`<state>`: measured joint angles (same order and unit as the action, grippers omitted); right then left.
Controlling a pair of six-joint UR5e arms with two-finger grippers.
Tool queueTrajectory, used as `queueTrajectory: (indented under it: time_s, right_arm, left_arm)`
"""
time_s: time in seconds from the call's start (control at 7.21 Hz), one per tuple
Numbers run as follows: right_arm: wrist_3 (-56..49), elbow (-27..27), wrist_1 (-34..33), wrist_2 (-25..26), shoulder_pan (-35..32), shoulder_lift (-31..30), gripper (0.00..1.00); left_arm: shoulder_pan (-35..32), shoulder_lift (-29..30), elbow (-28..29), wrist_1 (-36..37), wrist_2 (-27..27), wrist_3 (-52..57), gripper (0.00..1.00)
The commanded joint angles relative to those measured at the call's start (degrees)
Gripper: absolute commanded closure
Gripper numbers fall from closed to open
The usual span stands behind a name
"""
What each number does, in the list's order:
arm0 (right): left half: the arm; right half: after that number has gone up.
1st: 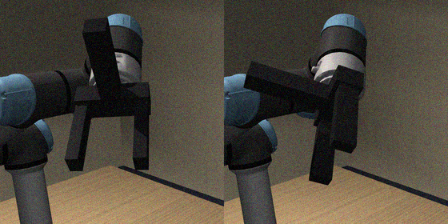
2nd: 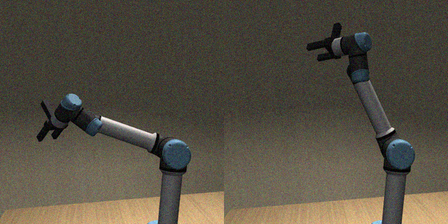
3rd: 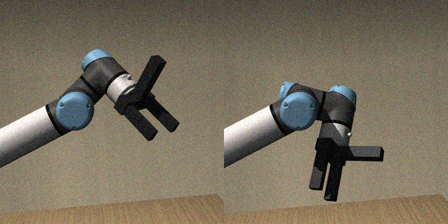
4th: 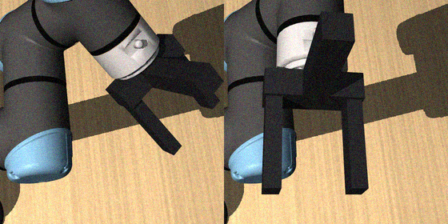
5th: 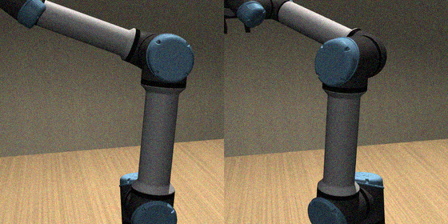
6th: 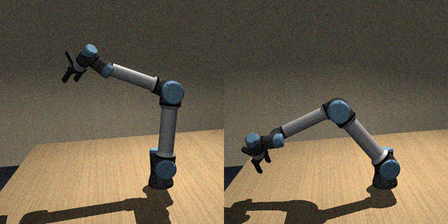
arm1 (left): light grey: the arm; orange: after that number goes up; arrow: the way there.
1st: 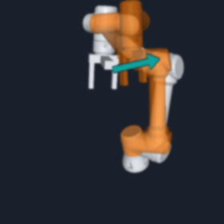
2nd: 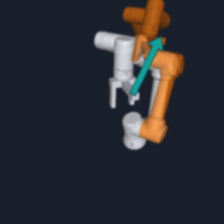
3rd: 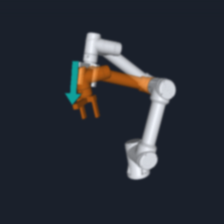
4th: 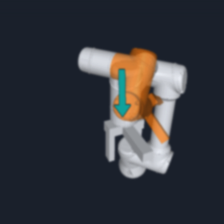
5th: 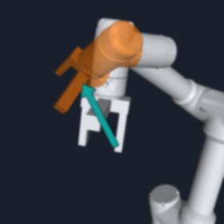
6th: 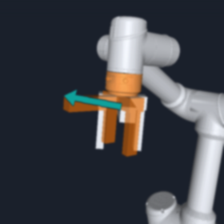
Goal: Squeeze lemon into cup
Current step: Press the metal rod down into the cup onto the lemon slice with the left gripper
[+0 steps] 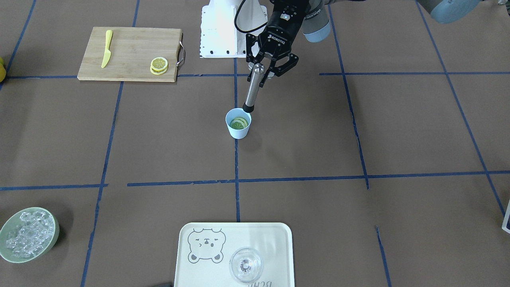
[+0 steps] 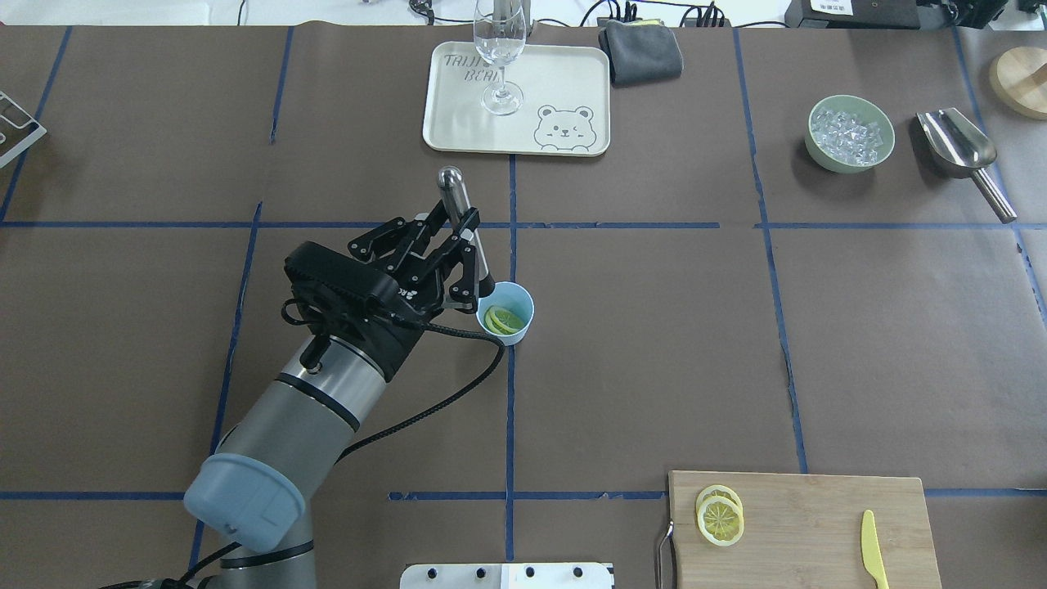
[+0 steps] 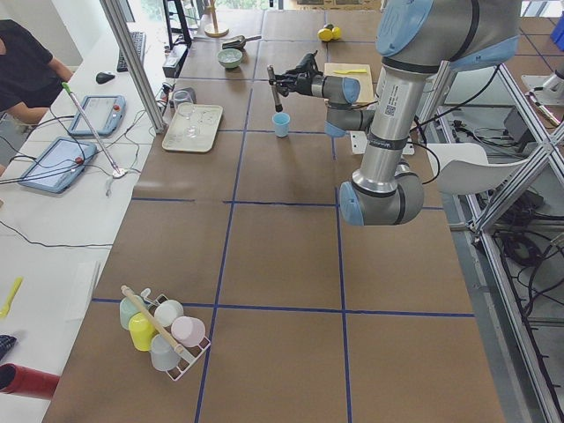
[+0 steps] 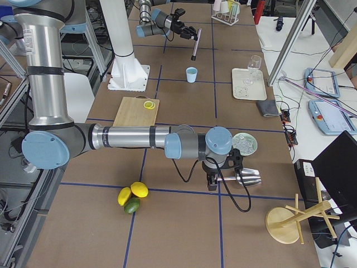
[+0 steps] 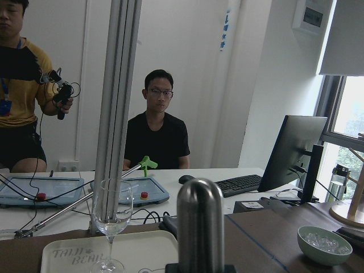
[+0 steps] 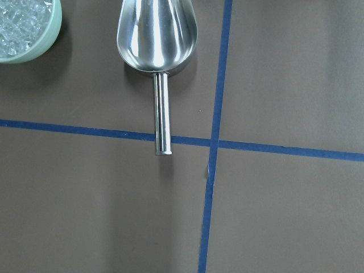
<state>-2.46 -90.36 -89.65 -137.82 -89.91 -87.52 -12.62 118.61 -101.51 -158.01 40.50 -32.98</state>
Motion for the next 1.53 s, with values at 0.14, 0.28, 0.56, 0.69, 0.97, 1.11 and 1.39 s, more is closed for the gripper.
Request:
queueTrajectory:
  time_s: [0.14, 0.28, 0.56, 0.69, 0.97, 1.11, 1.39]
  right_arm:
    - [0.0, -0.16, 0.09, 0.01, 0.0, -0.01, 0.0]
    - [0.0, -0.16, 0.0, 0.01, 0.0, -0.01, 0.0]
    - [0.0, -0.16, 0.0, 0.01, 0.0, -0.01, 0.0]
    - [0.0, -0.25, 0.09, 0.01, 0.0, -0.01, 0.0]
    - [0.0, -0.16, 0.0, 0.09, 0.0, -0.01, 0.0]
    - [0.0, -0.16, 0.0, 0.09, 0.0, 0.07, 0.0]
    - [0.0, -0.16, 0.09, 0.09, 0.0, 0.16, 0.0]
  left_arm:
    - [0.23, 2.15, 5.69, -3.08, 0.01, 0.29, 1.0]
    - [0.31, 3.19, 7.18, -3.18, -0.07, 0.29, 1.0]
    - [0.4, 3.99, 9.04, -3.27, -0.07, 0.2, 1.0]
    - [0.4, 4.0, 9.65, -3.36, -0.07, 0.2, 1.0]
    - [0.49, 5.22, 12.28, -4.67, 0.01, 0.11, 1.0]
    - [1.01, 5.84, 14.12, -5.98, -0.07, 0.11, 1.0]
    - [1.72, 5.67, 15.37, -6.61, -0.07, 0.11, 1.0]
